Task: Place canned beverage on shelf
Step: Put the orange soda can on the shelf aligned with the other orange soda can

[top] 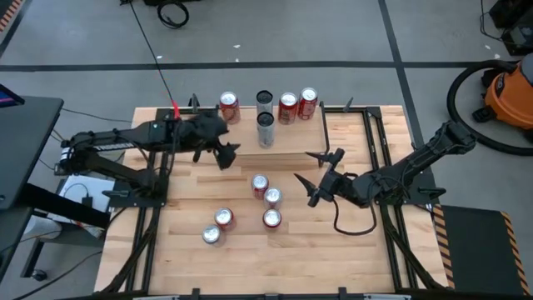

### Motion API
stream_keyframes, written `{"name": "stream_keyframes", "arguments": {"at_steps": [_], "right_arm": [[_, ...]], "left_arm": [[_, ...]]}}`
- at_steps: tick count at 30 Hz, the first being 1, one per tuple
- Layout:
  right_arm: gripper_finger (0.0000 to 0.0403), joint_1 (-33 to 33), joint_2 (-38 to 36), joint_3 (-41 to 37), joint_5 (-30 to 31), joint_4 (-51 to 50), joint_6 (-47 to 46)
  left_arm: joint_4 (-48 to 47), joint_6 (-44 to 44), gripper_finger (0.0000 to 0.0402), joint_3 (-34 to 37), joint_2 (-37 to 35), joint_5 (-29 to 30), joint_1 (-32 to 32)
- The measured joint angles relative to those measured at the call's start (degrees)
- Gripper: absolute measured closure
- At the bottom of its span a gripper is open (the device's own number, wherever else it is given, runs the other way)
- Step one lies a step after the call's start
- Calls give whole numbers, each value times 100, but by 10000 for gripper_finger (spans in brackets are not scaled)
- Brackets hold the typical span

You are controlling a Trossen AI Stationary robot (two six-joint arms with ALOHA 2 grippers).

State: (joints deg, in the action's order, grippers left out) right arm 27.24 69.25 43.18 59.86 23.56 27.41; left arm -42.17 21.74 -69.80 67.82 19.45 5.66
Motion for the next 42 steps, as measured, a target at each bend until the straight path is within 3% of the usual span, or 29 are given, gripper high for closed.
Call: {"name": "stream_keyframes", "arguments": {"at_steps": [6,12,19,29,34,42], "right_arm": [[55,142,-2,1,53,140,166],[55,169,-2,0,71,217,268],[55,208,-2,0,70,257,261],[55,238,-2,1,52,493,432],[55,238,-2,0,48,493,471],[55,241,-2,1,7,501,445]], "left_arm": [[-624,608,102,-119,53,76,-954],[-1491,2064,102,-186,502,543,-2277],[-1989,2998,102,-188,1246,330,-3276],[-1951,2921,85,-188,1685,-163,-3274],[-1490,2847,85,-188,1729,-639,-3084],[-1503,2910,84,-188,1888,-755,-3078]]}}
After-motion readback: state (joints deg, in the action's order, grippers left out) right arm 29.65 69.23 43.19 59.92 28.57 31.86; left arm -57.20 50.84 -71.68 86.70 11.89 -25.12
